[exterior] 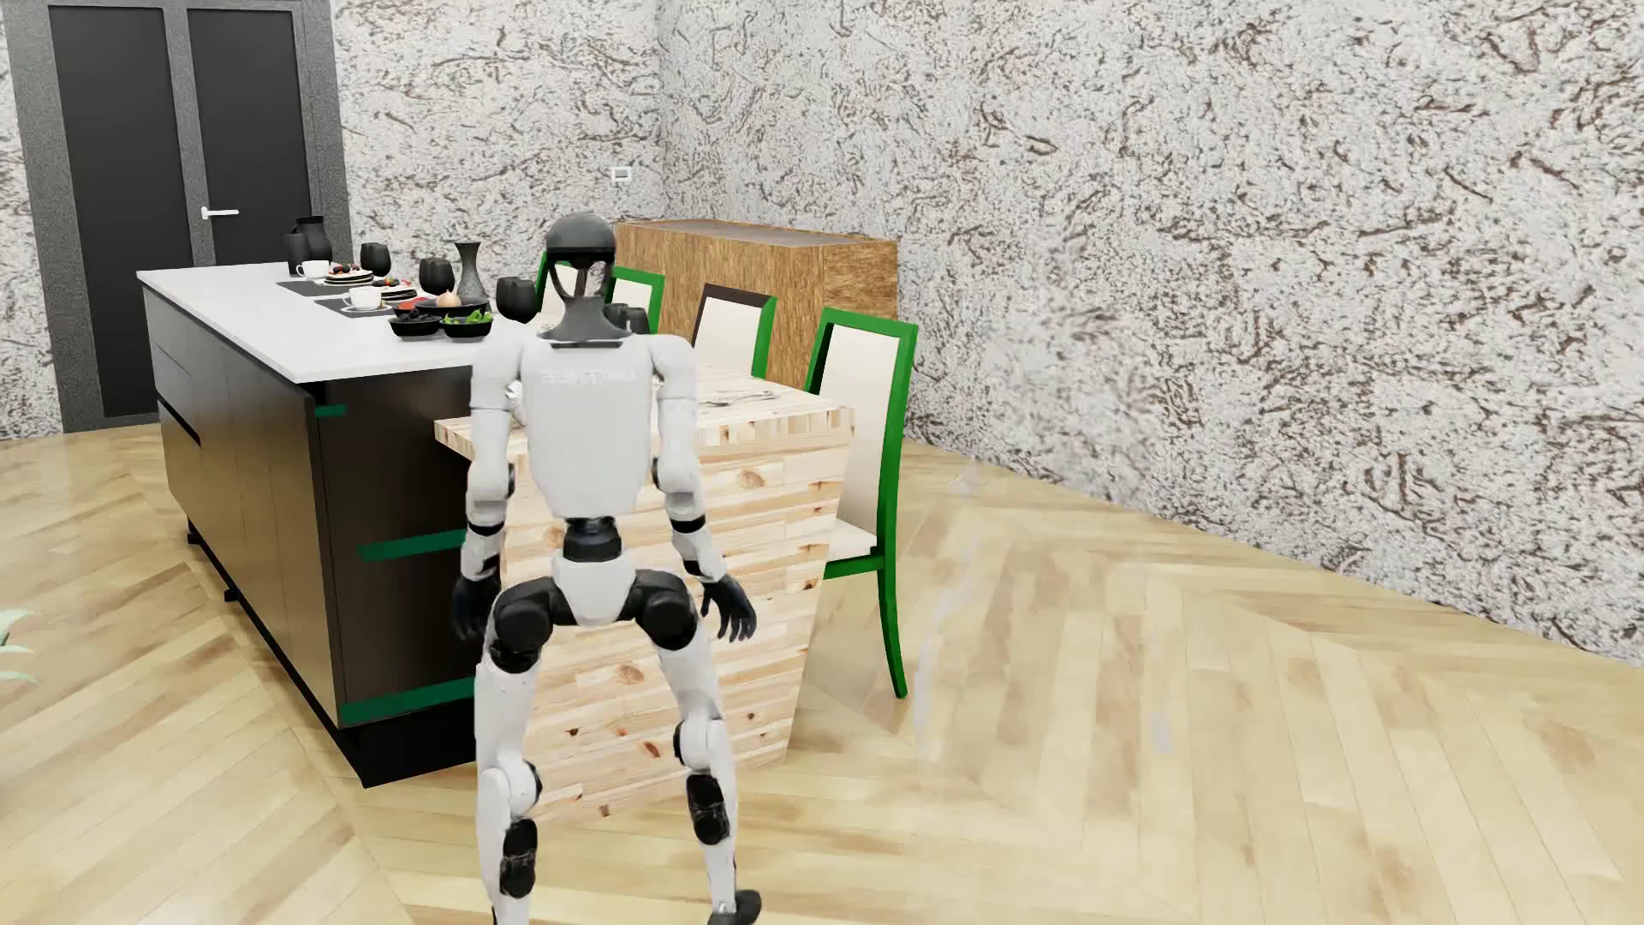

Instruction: Move towards the chair

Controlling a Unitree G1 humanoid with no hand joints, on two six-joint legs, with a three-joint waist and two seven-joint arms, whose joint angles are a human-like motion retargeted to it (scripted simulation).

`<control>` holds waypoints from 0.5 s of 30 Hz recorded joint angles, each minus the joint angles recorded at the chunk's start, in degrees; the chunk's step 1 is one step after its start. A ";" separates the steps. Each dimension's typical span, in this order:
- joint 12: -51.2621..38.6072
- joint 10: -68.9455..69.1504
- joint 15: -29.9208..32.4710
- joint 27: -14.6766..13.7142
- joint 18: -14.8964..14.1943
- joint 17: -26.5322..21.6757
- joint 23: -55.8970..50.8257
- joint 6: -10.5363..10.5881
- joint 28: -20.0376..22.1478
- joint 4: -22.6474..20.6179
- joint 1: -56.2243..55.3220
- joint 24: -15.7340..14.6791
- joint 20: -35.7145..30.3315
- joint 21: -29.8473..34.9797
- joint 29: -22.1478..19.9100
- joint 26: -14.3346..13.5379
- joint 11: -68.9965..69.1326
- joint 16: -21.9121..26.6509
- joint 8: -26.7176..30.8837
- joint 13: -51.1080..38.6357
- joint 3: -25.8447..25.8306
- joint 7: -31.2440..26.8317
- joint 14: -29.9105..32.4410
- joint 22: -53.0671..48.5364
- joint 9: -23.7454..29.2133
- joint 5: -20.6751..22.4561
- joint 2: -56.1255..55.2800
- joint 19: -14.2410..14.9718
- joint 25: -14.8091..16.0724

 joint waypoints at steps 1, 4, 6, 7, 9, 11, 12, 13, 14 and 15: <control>0.34 0.21 1.03 0.41 -1.08 0.13 0.24 -0.04 0.22 0.85 0.68 -0.53 -0.06 -0.58 -0.50 0.28 -1.38 0.14 -6.29 -0.05 0.04 0.83 0.08 -0.75 -0.24 -2.24 1.74 -0.72 -0.34; 2.99 1.81 1.44 0.87 -5.34 1.10 1.85 0.14 1.52 5.71 2.37 -2.49 0.33 -1.44 -1.85 0.10 -0.95 1.96 -9.74 -1.84 -0.60 1.72 1.20 -3.36 -0.46 -0.18 3.64 3.70 -0.40; 5.66 6.80 -1.31 -0.02 -5.60 1.25 4.21 1.00 1.74 11.93 1.18 -3.21 0.45 -0.18 -0.59 0.41 -0.08 3.58 -10.25 -4.37 -0.75 0.41 5.59 -4.40 -0.25 4.95 4.52 1.28 -0.93; 6.92 12.02 -2.06 -0.41 -1.36 0.99 5.16 1.69 1.33 15.72 -1.19 -3.32 0.32 1.23 -0.02 0.61 -1.03 4.44 -10.24 -5.97 -0.60 -0.60 8.92 -4.46 -0.07 8.27 5.32 -0.04 -2.16; 10.16 23.37 -2.74 -1.99 15.09 0.25 6.56 3.52 0.58 22.56 -6.20 -3.16 -0.30 2.83 -0.54 1.59 -4.34 4.42 -9.06 -9.22 0.05 0.65 10.28 -4.49 0.32 14.88 7.55 -2.55 -4.01; 13.63 36.52 -3.00 -3.56 16.42 -1.04 6.03 4.95 -0.08 19.54 -14.27 -2.94 -0.13 4.30 1.90 2.10 -7.25 2.72 -5.08 -13.24 2.00 -6.34 6.37 -4.87 0.87 19.88 9.69 -4.59 -3.74; 15.38 42.20 -3.10 -4.64 15.56 -2.09 5.63 5.37 0.09 16.02 -18.51 -3.16 0.39 5.96 3.53 2.16 -8.25 1.34 -2.51 -15.16 3.00 -9.69 5.53 -4.97 1.04 21.93 10.60 -5.47 -4.01; 16.74 46.27 -3.25 -5.73 14.96 -3.32 5.05 5.67 0.30 12.84 -22.23 -3.29 0.95 8.24 5.33 2.28 -9.11 -0.08 0.15 -17.06 3.83 -11.08 5.51 -4.62 1.12 23.85 11.37 -6.29 -4.79; 17.96 48.43 -3.37 -6.79 14.19 -4.41 4.43 5.90 0.02 10.39 -25.25 -3.42 1.12 11.00 6.98 2.28 -10.17 -1.37 2.88 -19.06 4.56 -10.74 5.55 -4.22 1.13 25.70 12.25 -7.12 -5.97; 19.00 49.08 -3.43 -7.70 14.56 -5.14 3.65 6.08 -0.36 7.78 -28.02 -2.92 0.55 13.60 8.18 2.01 -11.30 -2.18 5.78 -20.98 5.24 -10.09 5.80 -3.85 1.12 27.56 13.26 -8.00 -6.85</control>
